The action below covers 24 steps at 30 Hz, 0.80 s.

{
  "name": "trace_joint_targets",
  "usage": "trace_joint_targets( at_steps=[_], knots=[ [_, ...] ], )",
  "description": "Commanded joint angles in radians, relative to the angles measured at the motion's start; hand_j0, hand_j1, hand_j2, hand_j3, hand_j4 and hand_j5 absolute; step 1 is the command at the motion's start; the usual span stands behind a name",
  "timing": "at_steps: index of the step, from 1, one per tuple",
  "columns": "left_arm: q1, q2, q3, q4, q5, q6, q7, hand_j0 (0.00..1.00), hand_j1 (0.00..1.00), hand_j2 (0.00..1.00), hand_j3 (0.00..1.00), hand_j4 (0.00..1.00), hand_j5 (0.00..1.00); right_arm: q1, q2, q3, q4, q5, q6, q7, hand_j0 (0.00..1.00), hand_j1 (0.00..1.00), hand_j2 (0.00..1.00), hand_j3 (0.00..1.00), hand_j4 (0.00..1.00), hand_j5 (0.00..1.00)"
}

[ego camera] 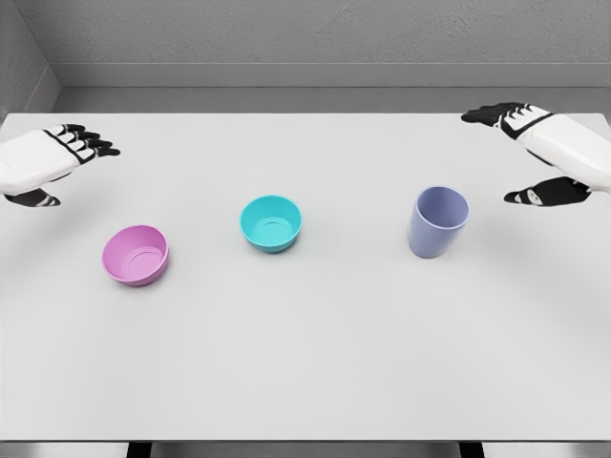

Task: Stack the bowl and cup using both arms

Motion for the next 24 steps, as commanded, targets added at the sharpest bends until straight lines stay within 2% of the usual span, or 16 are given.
trace_joint_targets(
  at_steps=[1,4,7,9,11,15,18,19,21,24],
  knots=[
    [0.0,0.0,0.0,0.001,0.005,0.0,0.001,1.0,1.0,1.0,1.0,1.0,1.0,0.0,-0.003,-0.003,0.001,-0.004,-0.007,0.0,1.0,1.0,1.0,1.0,1.0,1.0],
    [0.0,0.0,-0.002,-0.001,0.004,0.0,-0.001,1.0,1.0,1.0,1.0,1.0,1.0,-0.002,-0.008,-0.009,0.002,-0.004,-0.005,0.0,1.0,1.0,1.0,1.0,1.0,1.0],
    [0.0,0.0,-0.012,-0.004,-0.018,0.0,-0.099,1.0,1.0,1.0,1.0,1.0,1.0,-0.014,-0.025,-0.011,0.002,-0.004,-0.007,-0.002,1.0,1.0,1.0,1.0,1.0,1.0],
    [0.0,-0.001,-0.015,-0.007,-0.019,0.0,-0.131,1.0,1.0,1.0,1.0,1.0,1.0,-0.017,-0.051,-0.011,-0.002,-0.003,-0.009,-0.003,1.0,1.0,1.0,1.0,1.0,1.0],
    [0.0,-0.001,-0.034,-0.018,-0.034,0.0,-0.147,1.0,1.0,1.0,1.0,1.0,1.0,-0.018,-0.049,-0.011,0.001,-0.004,-0.001,-0.003,1.0,1.0,1.0,1.0,1.0,1.0],
    [0.0,-0.024,-0.061,-0.059,-0.094,0.0,-0.15,1.0,1.0,1.0,1.0,1.0,1.0,-0.032,-0.059,-0.011,-0.001,-0.007,0.004,-0.003,1.0,1.0,1.0,1.0,1.0,1.0],
    [0.005,-0.023,-0.061,-0.094,-0.093,0.0,-0.15,1.0,1.0,1.0,1.0,1.0,1.0,-0.057,-0.065,-0.012,0.001,-0.007,0.004,-0.002,1.0,1.0,1.0,1.0,1.0,1.0],
    [0.008,-0.021,-0.061,-0.105,-0.093,0.0,-0.15,1.0,1.0,1.0,1.0,1.0,1.0,-0.057,-0.065,-0.014,0.001,-0.006,0.004,0.0,1.0,1.0,1.0,1.0,1.0,1.0],
    [0.014,-0.015,-0.064,-0.136,-0.094,0.0,-0.15,1.0,1.0,1.0,1.0,1.0,1.0,-0.046,-0.062,-0.075,0.001,-0.006,0.004,0.0,1.0,1.0,1.0,1.0,1.0,1.0],
    [0.017,-0.009,-0.067,-0.162,-0.097,0.0,-0.151,1.0,1.0,1.0,1.0,1.0,1.0,-0.04,-0.066,-0.072,-0.008,-0.007,0.001,0.0,1.0,1.0,1.0,1.0,1.0,1.0]
  ],
)
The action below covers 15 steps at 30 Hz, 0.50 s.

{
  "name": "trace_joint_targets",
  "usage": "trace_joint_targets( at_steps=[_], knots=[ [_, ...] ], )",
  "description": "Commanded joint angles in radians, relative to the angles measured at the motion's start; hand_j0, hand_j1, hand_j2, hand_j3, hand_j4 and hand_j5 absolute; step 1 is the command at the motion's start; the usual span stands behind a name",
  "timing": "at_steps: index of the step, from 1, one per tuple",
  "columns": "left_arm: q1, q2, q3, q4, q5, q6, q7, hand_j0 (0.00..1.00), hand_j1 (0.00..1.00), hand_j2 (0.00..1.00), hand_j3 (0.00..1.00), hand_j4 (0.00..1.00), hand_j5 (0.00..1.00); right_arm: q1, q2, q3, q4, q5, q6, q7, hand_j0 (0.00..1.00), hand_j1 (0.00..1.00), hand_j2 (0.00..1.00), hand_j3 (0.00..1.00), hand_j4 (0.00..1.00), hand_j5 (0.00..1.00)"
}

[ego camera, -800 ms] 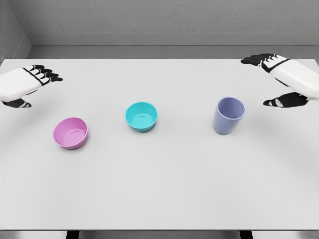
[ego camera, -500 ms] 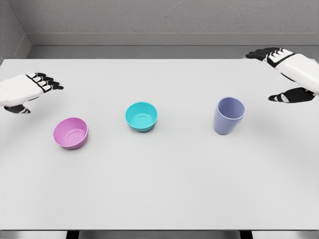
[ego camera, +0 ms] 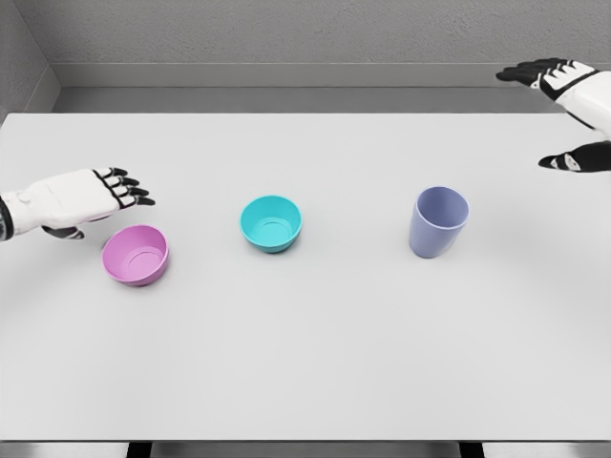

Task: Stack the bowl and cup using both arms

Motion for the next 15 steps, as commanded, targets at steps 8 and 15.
trace_joint_targets(
  at_steps=[8,15],
  knots=[
    [0.008,0.017,-0.015,-0.064,-0.034,0.001,-0.006,1.0,1.0,1.0,1.0,1.0,1.0,-0.006,0.0,-0.021,0.024,-0.001,-0.009,0.044,1.0,1.0,1.0,1.0,1.0,1.0],
    [0.023,0.03,-0.015,-0.102,-0.037,0.001,-0.029,1.0,1.0,1.0,1.0,1.0,1.0,0.017,0.01,-0.024,0.017,0.0,-0.009,0.033,1.0,1.0,1.0,1.0,1.0,1.0]
  ],
)
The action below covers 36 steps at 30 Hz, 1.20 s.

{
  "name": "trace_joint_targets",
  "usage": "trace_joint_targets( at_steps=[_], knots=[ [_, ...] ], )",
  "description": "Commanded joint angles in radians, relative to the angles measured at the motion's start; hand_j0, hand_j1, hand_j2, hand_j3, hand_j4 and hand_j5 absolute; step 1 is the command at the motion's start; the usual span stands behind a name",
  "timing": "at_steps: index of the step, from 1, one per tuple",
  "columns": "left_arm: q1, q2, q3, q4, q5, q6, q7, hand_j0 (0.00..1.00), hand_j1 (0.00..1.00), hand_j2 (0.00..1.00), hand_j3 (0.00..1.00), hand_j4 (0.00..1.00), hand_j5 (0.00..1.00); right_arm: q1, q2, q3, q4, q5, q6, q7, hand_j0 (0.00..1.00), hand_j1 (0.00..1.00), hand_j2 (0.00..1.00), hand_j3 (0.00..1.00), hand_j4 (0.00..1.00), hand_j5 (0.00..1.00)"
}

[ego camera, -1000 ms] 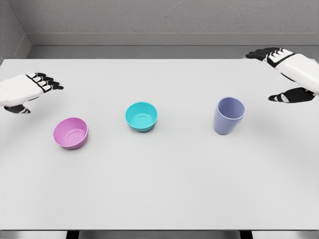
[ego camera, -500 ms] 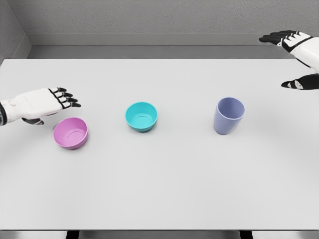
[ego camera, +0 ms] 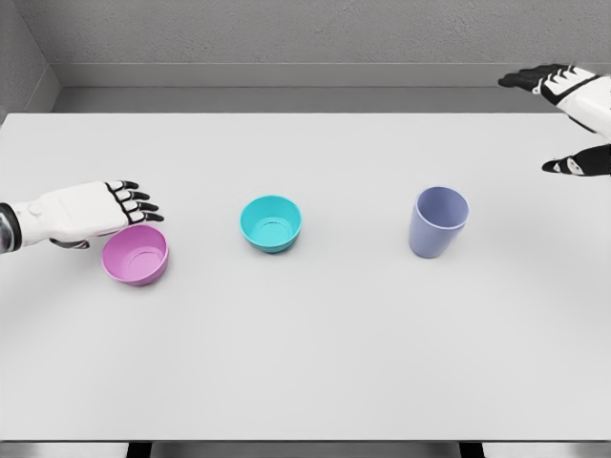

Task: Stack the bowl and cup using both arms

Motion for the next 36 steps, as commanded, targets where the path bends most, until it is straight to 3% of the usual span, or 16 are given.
trace_joint_targets(
  at_steps=[1,4,14,36],
  knots=[
    [0.0,0.004,0.0,-0.015,0.003,0.001,-0.005,1.0,1.0,1.0,1.0,1.0,1.0,0.0,0.0,0.011,-0.006,-0.004,0.002,-0.005,1.0,1.0,1.0,1.0,1.0,1.0],
    [0.006,0.009,0.0,-0.024,0.001,0.001,-0.005,1.0,1.0,1.0,1.0,1.0,1.0,0.003,-0.028,0.024,-0.032,-0.007,0.011,-0.007,1.0,1.0,1.0,1.0,1.0,1.0],
    [0.015,0.04,0.0,-0.066,0.006,0.001,-0.004,1.0,1.0,1.0,1.0,1.0,1.0,0.005,-0.026,0.021,-0.021,-0.007,0.011,0.007,1.0,1.0,1.0,1.0,1.0,1.0],
    [0.023,0.036,-0.006,-0.078,0.027,0.001,0.002,1.0,1.0,1.0,1.0,1.0,1.0,0.008,-0.028,0.023,-0.021,-0.005,0.011,0.007,1.0,1.0,1.0,1.0,1.0,1.0]
  ],
)
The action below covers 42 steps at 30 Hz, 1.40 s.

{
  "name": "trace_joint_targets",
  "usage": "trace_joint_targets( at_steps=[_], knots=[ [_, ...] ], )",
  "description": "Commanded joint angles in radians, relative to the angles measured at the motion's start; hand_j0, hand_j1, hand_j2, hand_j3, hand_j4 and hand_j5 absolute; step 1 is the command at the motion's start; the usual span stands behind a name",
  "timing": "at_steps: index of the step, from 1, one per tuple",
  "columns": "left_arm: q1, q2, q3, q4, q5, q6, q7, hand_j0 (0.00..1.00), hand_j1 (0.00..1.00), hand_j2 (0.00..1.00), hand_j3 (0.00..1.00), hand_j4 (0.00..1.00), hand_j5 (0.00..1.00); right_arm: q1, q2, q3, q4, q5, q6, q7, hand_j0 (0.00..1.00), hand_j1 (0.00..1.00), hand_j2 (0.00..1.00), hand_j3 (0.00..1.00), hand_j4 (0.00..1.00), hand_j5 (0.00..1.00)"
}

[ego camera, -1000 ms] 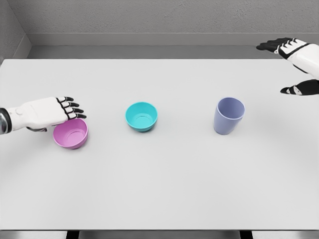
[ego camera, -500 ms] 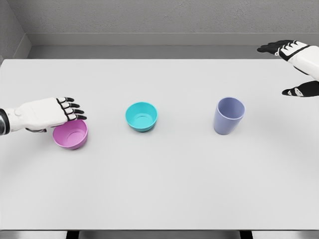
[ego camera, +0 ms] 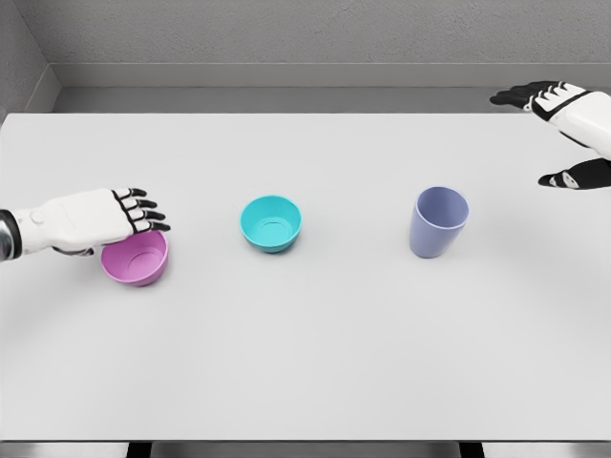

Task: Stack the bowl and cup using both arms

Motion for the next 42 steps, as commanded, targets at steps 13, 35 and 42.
trace_joint_targets(
  at_steps=[13,35,42],
  knots=[
    [0.0,0.001,0.0,-0.012,0.005,0.001,0.002,1.0,1.0,1.0,1.0,1.0,1.0,0.003,0.007,-0.001,0.031,-0.005,0.003,-0.001,1.0,1.0,1.0,1.0,1.0,1.0],
    [0.031,0.004,0.0,-0.053,0.0,0.001,-0.003,1.0,1.0,1.0,1.0,1.0,1.0,0.003,0.009,-0.001,0.03,-0.003,-0.004,-0.001,1.0,1.0,1.0,1.0,1.0,1.0],
    [0.034,0.003,-0.002,-0.056,0.0,0.001,-0.004,1.0,1.0,1.0,1.0,1.0,1.0,0.003,0.007,0.001,0.031,-0.003,-0.003,-0.001,1.0,1.0,1.0,1.0,1.0,1.0]
  ],
)
